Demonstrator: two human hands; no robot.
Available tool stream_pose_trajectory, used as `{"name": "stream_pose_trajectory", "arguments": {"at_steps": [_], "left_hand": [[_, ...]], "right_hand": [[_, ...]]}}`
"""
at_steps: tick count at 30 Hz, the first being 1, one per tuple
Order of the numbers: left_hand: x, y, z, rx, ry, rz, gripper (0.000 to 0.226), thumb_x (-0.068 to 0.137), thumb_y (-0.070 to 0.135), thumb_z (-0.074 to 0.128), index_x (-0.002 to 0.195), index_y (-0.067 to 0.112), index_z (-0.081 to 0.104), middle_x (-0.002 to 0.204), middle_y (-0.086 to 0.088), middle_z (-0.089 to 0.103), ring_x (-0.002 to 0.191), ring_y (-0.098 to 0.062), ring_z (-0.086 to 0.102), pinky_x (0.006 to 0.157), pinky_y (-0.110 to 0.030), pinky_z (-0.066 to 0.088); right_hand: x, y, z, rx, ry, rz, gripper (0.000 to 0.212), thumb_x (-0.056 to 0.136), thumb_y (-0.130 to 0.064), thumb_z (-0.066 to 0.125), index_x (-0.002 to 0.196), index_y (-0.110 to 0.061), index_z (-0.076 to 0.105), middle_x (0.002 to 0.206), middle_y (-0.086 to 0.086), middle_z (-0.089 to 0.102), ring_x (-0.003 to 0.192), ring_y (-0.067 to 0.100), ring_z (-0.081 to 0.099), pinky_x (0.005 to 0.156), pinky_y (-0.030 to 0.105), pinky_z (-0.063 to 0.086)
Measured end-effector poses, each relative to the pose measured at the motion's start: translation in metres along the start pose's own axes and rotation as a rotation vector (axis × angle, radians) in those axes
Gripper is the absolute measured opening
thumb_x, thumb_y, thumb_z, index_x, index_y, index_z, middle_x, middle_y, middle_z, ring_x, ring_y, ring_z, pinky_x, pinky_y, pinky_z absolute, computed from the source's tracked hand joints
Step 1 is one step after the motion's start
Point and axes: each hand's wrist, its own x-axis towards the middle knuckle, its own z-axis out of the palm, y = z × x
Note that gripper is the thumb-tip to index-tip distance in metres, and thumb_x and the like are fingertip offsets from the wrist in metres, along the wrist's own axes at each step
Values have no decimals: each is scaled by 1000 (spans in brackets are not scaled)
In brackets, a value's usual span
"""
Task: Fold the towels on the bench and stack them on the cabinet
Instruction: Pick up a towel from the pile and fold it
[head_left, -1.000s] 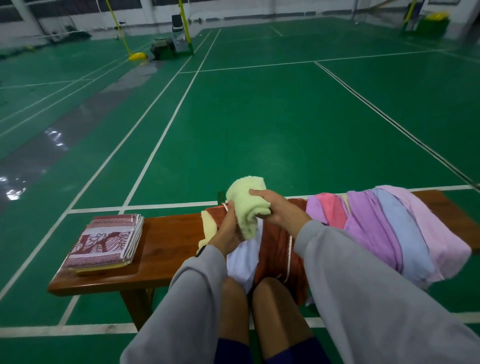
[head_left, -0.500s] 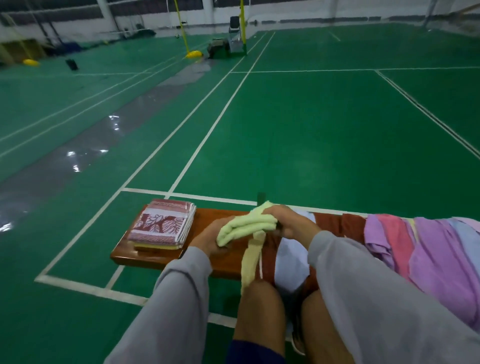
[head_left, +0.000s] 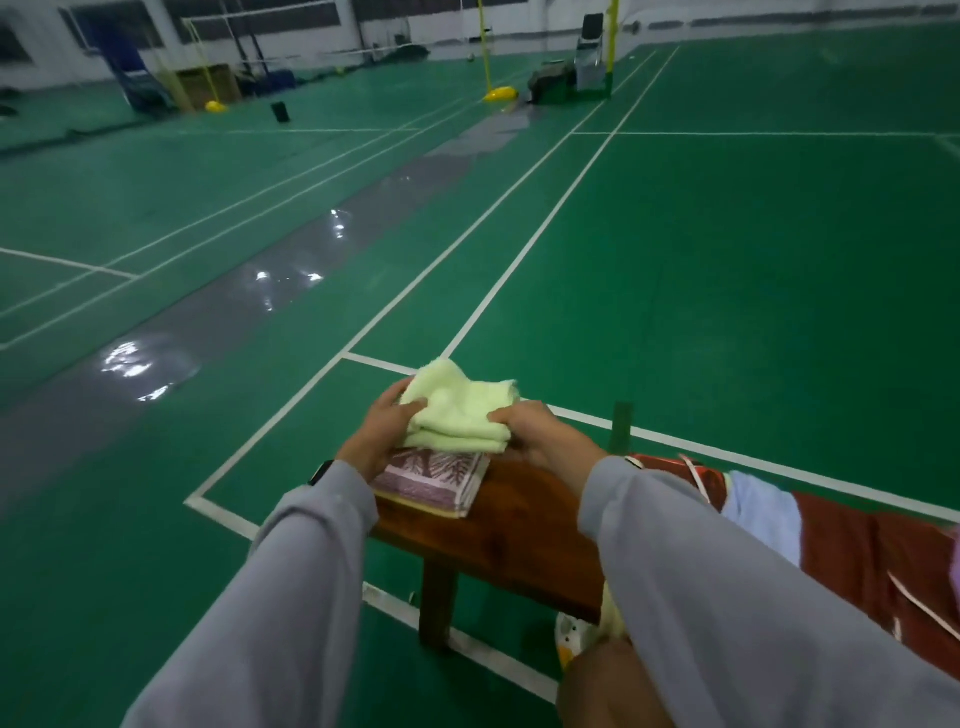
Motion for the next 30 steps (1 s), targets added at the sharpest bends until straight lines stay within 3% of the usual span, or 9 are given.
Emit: {"name": "stream_pose_trajectory", "arguments": {"at_steps": [4, 7, 10, 13, 15, 18, 24, 27, 30], "left_hand": [[11, -28, -19, 209, 133, -52, 61, 92, 8, 71, 147, 16, 46, 123, -13, 58, 107, -36, 65, 88, -44, 58], [17, -57, -32, 308, 166, -151, 51, 93, 0, 67, 142, 3, 52, 112, -14, 60, 93, -30, 65, 78, -39, 60], [17, -48, -36, 258, 186, -51, 36, 96, -3, 58, 129, 10, 55, 106, -8, 57, 84, -25, 65, 57, -28, 59], [21, -36, -43, 181, 277, 64, 41, 93, -6, 52, 127, 17, 57, 110, -9, 56, 84, -26, 66, 55, -32, 60], [19, -40, -48, 223, 288, 71, 44, 89, -6, 50, 124, 20, 58, 114, -12, 59, 85, -28, 66, 61, -41, 63], [6, -65, -52, 449, 203, 0, 45, 91, -4, 55, 129, 20, 59, 121, -13, 59, 79, -17, 60, 54, -26, 54], [11, -80, -53, 683, 168, 162, 41, 97, 9, 61, 136, 22, 60, 138, -12, 59, 105, -25, 58, 86, -31, 49], [11, -76, -50, 895, 221, 173, 50, 92, 11, 59, 140, 25, 56, 140, -12, 54, 123, -33, 51, 104, -43, 44], [17, -63, -43, 1037, 236, 321, 61, 91, 9, 53, 147, 30, 51, 156, -7, 44, 141, -32, 39, 117, -46, 33]], "right_hand": [[27, 40, 28, -36, -25, 138, 42, 93, 3, 65, 132, -2, 50, 123, 18, 61, 106, 36, 65, 60, 47, 63], [27, 65, 42, -51, -34, 244, 43, 93, 6, 63, 132, -4, 46, 123, 16, 53, 104, 37, 62, 66, 48, 64], [30, 60, 49, -27, -10, 171, 42, 94, 4, 61, 133, -6, 46, 120, 14, 53, 101, 34, 62, 63, 42, 64], [24, 41, 56, 6, -35, 112, 37, 95, 3, 60, 127, -3, 45, 114, 16, 50, 84, 31, 64, 63, 42, 65], [16, 40, 61, -18, -64, 133, 38, 95, 3, 60, 128, -3, 43, 118, 17, 47, 94, 36, 64, 64, 43, 65], [8, 65, 67, -81, -40, 208, 45, 93, 7, 58, 131, -9, 39, 134, 15, 44, 110, 39, 57, 59, 43, 64], [8, 73, 71, -259, 64, 122, 49, 93, 2, 59, 139, -6, 44, 134, 14, 49, 79, 32, 61, 62, 45, 65], [4, 71, 67, -450, 147, 100, 65, 91, -13, 66, 147, -6, 33, 135, 15, 49, 97, 33, 66, 74, 42, 64], [8, 71, 66, -945, 351, -338, 70, 90, -27, 62, 149, -8, 30, 144, 17, 41, 129, 34, 47, 104, 41, 49]]}}
